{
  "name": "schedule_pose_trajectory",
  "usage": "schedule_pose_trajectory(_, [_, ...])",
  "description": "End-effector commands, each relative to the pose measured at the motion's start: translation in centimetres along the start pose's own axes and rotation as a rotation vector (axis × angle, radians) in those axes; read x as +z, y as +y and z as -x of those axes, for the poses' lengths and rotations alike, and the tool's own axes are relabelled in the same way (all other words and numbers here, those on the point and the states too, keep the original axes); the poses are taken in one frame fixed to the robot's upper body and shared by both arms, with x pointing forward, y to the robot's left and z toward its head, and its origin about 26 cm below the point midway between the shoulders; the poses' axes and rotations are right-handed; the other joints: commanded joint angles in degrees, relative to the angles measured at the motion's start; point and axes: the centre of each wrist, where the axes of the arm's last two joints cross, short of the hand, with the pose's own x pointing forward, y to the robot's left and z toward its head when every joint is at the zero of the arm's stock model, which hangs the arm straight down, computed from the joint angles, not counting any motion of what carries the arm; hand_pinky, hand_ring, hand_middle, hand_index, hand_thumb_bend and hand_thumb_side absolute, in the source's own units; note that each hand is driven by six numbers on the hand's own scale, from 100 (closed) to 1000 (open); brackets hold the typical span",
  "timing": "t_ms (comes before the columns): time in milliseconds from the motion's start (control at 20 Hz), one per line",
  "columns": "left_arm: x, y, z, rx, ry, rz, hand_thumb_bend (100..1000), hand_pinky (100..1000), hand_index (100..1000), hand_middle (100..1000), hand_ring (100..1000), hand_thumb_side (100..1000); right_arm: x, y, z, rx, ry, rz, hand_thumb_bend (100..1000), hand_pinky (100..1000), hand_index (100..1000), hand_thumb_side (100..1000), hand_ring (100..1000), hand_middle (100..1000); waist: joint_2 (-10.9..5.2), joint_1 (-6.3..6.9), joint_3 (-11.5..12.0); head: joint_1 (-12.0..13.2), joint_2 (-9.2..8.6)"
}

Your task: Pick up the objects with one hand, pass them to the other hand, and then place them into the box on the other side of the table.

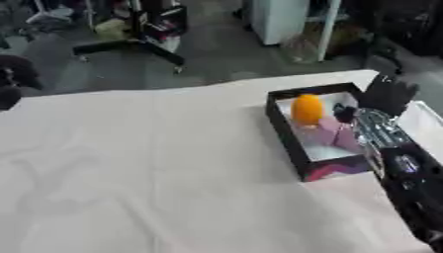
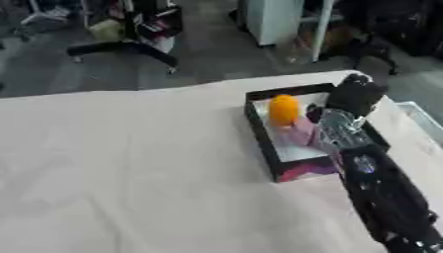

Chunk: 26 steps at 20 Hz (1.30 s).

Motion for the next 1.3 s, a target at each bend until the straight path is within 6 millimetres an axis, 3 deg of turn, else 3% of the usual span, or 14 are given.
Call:
schedule_pose_trajectory(50, [1.1, 1.2, -1.3, -0.074, -0.011, -0.13, 687, 784, 736, 612, 620, 547, -0.7, -4.1, 2.4, 0.013, 0.066, 0.081, 479, 974, 1000, 514, 903, 921, -0.97, -0.18, 0.08, 0.25, -0.59])
schedule_pose_trajectory(100, [1.7, 1.1, -1.2, -0.08, 0.0, -0.177, 654, 782, 733, 612, 618, 558, -0.2, -4.9, 3.0, 0.006, 0.077, 0.133, 356, 855, 1000, 426, 886, 909, -0.9, -0.35, 0.09, 0.43, -0.67])
schedule_pose_trajectory(200, [2.8, 0.8, -1.2, -0.084, 0.014, -0.284, 626, 779, 728, 606, 615, 541, 1.6, -6.1, 3.8, -0.041, 0.09, 0.261, 247, 683, 1000, 339, 855, 878, -0.74, -0.56, 0.19, 1.45, -0.55])
schedule_pose_trajectory(250, [3.2, 0.6, -1.4, -0.088, 0.019, -0.345, 618, 778, 727, 605, 615, 540, 2.8, -6.5, 4.1, -0.08, 0.091, 0.334, 218, 659, 1000, 327, 849, 873, -0.66, -0.6, 0.2, 2.33, -0.44])
schedule_pose_trajectory(300, [3.6, 0.4, -1.5, -0.089, 0.021, -0.406, 591, 778, 726, 607, 616, 537, 4.1, -6.8, 4.4, -0.124, 0.092, 0.403, 105, 592, 999, 306, 830, 857, -0.6, -0.61, 0.14, 3.41, -0.24])
schedule_pose_trajectory(450, [4.3, -0.4, -2.3, -0.103, 0.026, -0.564, 536, 777, 722, 606, 616, 550, 8.3, -7.0, 5.1, -0.295, 0.089, 0.591, 100, 528, 963, 370, 799, 827, -0.55, -0.68, -0.17, 5.98, 0.65])
schedule_pose_trajectory(550, [4.8, -1.0, -2.5, -0.103, 0.041, -0.64, 480, 776, 721, 605, 614, 574, 11.0, -6.8, 5.3, -0.442, 0.083, 0.681, 100, 483, 908, 497, 771, 797, -0.42, -0.58, -0.51, 8.32, 1.33])
schedule_pose_trajectory(700, [5.2, -1.8, -2.6, -0.097, 0.064, -0.703, 460, 779, 727, 609, 618, 593, 13.4, -5.8, 5.5, -0.627, 0.072, 0.746, 100, 452, 895, 579, 751, 779, -0.35, -0.38, -0.94, 11.21, 3.41])
schedule_pose_trajectory(900, [6.2, -2.5, -2.2, -0.098, 0.106, -0.74, 461, 786, 733, 620, 628, 605, 14.6, -3.4, 5.4, -0.816, 0.049, 0.77, 100, 426, 863, 634, 728, 758, 0.01, -0.27, -1.19, 12.7, 5.37])
schedule_pose_trajectory(1300, [7.4, -3.4, -0.9, -0.074, 0.165, -0.761, 505, 793, 746, 637, 645, 580, 14.4, 0.7, 5.3, -1.008, 0.095, 0.758, 100, 401, 850, 652, 719, 751, 0.49, -0.14, -1.87, 11.62, 5.64])
